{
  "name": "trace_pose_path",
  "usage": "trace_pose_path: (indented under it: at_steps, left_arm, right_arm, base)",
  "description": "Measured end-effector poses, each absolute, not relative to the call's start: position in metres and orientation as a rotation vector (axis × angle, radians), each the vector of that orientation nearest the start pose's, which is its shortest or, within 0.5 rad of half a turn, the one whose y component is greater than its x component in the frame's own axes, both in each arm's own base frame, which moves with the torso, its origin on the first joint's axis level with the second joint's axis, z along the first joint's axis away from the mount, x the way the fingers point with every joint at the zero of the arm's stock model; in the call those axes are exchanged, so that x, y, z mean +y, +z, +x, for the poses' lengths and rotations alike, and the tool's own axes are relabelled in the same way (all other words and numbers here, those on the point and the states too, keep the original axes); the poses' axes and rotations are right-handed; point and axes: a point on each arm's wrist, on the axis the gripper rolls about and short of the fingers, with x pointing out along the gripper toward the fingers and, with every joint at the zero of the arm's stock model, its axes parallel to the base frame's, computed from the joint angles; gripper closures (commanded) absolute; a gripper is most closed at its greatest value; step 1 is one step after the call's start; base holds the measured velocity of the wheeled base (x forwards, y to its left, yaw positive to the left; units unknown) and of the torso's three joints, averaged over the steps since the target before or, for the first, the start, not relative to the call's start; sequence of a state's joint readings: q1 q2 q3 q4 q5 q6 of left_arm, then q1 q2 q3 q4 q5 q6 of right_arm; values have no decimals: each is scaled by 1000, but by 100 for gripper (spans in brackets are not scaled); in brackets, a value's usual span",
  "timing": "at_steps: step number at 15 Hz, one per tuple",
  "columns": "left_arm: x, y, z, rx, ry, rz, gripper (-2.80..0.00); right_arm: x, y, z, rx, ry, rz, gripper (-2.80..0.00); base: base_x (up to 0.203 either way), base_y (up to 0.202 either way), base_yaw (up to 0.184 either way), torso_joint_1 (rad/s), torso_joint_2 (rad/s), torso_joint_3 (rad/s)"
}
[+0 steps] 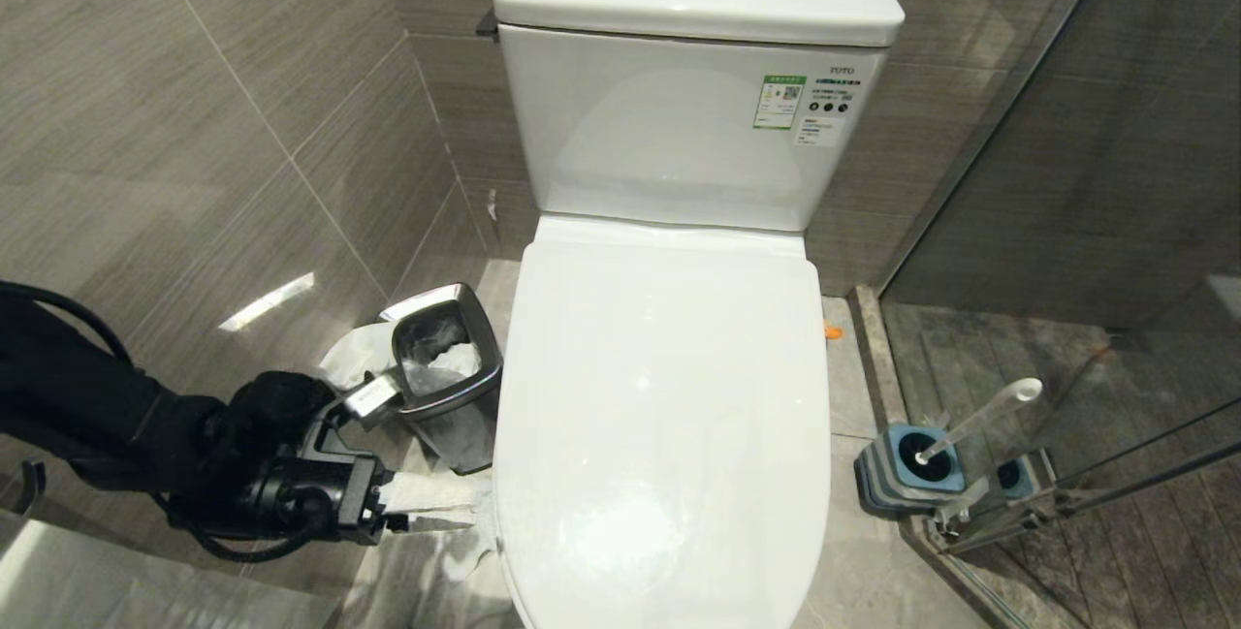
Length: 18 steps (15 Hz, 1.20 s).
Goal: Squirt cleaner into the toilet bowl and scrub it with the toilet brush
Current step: Use the left hand to lift the toilet lid slightly
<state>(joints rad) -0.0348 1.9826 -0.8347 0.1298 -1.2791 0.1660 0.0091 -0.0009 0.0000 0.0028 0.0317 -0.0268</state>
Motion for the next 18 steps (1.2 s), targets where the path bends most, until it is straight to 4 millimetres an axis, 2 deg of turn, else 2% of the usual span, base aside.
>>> trace_pose_path:
  at_steps: [18]
  left_arm:
    - [-55, 53, 296, 1053, -1171, -530, -280]
  right_arm:
    - [1, 75, -23, 2, 41, -27, 0]
  base:
    - [0, 0, 0, 0, 0, 0]
